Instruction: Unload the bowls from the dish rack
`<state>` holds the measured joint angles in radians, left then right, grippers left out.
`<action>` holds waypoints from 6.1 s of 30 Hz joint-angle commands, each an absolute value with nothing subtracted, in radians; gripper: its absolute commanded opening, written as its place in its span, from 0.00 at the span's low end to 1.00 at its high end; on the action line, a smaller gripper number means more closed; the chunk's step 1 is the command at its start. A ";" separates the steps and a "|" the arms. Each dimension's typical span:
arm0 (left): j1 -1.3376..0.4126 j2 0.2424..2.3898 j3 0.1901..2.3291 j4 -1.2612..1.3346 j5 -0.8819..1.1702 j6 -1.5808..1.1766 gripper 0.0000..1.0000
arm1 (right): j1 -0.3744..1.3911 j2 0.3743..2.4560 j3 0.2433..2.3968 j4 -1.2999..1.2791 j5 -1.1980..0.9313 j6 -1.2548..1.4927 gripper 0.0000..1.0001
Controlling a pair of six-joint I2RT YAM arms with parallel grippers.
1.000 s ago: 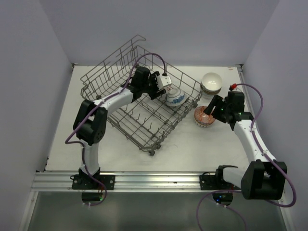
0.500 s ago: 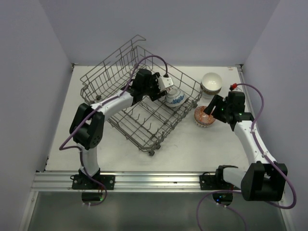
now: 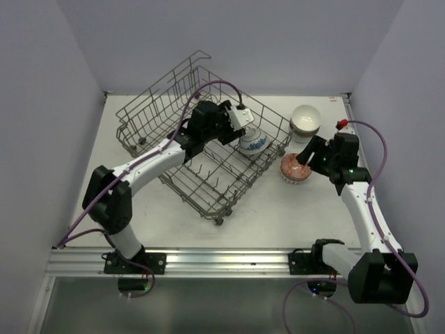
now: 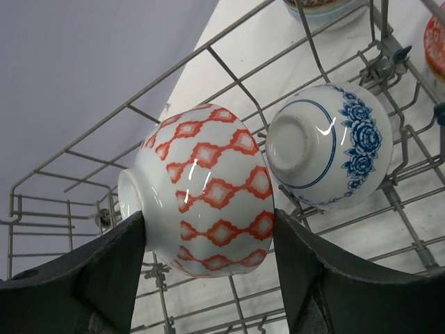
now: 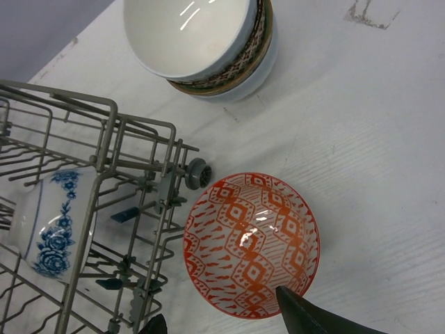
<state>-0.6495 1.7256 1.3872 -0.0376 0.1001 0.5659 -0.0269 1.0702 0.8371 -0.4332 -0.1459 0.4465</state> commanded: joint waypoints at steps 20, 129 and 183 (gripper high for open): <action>-0.216 1.230 0.803 0.673 0.817 -0.677 0.39 | 0.224 1.031 0.894 -0.074 -0.457 0.506 0.75; -0.422 1.028 0.824 0.083 0.377 0.032 1.00 | -0.147 1.053 0.896 -0.419 -0.207 0.453 0.66; -0.785 2.152 1.939 -0.388 0.072 0.009 1.00 | -0.147 0.988 0.752 -0.314 -0.299 0.479 0.69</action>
<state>-0.7723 2.1468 1.8896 -0.3866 0.0624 0.0395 -0.1505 1.0119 0.7597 -0.3500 -0.2810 0.4717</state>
